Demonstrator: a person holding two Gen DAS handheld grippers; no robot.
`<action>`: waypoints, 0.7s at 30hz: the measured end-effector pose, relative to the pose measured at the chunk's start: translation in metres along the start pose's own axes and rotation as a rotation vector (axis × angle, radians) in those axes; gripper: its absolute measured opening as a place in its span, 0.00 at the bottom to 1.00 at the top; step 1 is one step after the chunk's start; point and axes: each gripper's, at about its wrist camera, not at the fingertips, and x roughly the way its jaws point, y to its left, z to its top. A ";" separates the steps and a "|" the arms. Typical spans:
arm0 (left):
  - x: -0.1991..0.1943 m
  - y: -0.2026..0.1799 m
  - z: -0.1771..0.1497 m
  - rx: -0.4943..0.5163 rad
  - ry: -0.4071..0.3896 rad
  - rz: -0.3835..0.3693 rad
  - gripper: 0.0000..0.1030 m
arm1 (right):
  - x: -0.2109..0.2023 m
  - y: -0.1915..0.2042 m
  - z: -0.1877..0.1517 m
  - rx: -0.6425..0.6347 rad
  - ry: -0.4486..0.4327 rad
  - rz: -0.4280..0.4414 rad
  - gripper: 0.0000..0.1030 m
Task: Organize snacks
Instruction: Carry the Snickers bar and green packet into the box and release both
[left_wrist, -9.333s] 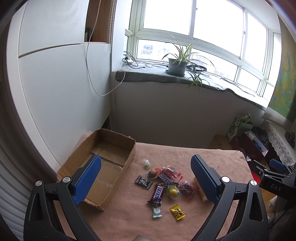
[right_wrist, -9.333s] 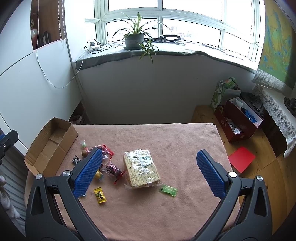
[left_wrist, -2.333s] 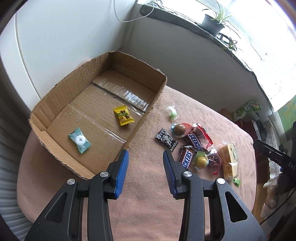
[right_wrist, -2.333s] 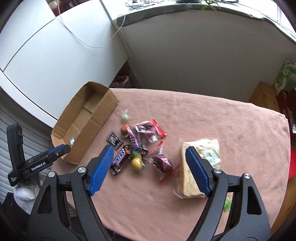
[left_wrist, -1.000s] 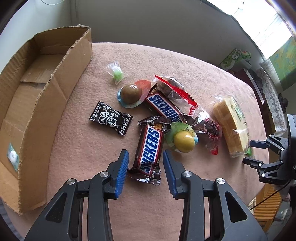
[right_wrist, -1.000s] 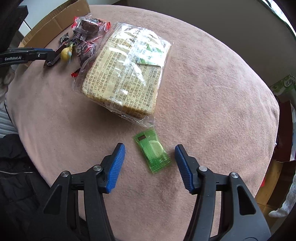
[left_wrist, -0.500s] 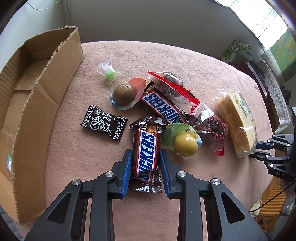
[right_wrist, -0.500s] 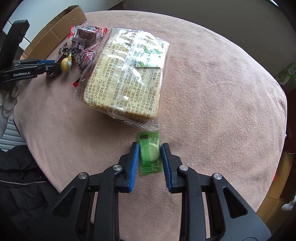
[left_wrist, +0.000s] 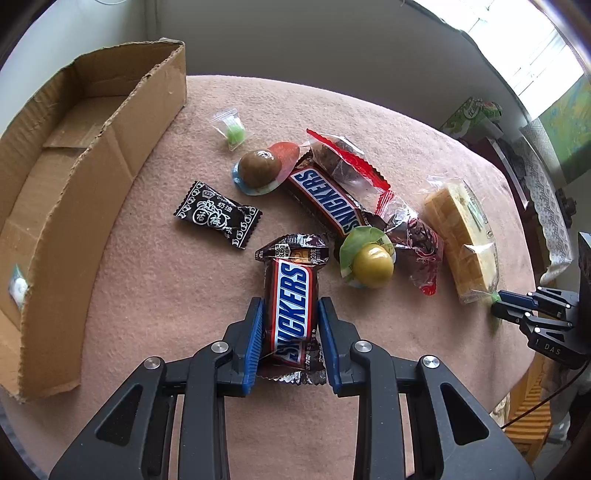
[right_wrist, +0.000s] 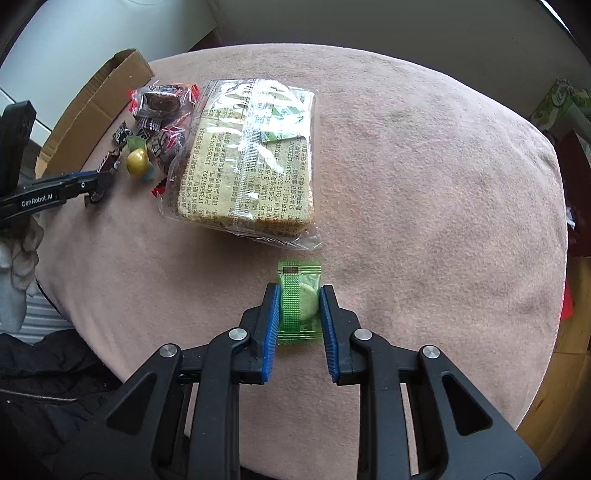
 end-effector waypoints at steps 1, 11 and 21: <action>-0.001 0.000 -0.001 -0.006 -0.003 -0.001 0.27 | -0.002 0.001 -0.001 0.013 -0.010 0.002 0.22; -0.037 0.021 -0.005 -0.084 -0.069 -0.027 0.27 | -0.041 0.020 0.010 0.048 -0.121 0.048 0.22; -0.078 0.050 -0.007 -0.166 -0.163 -0.018 0.27 | -0.072 0.076 0.068 -0.054 -0.228 0.113 0.22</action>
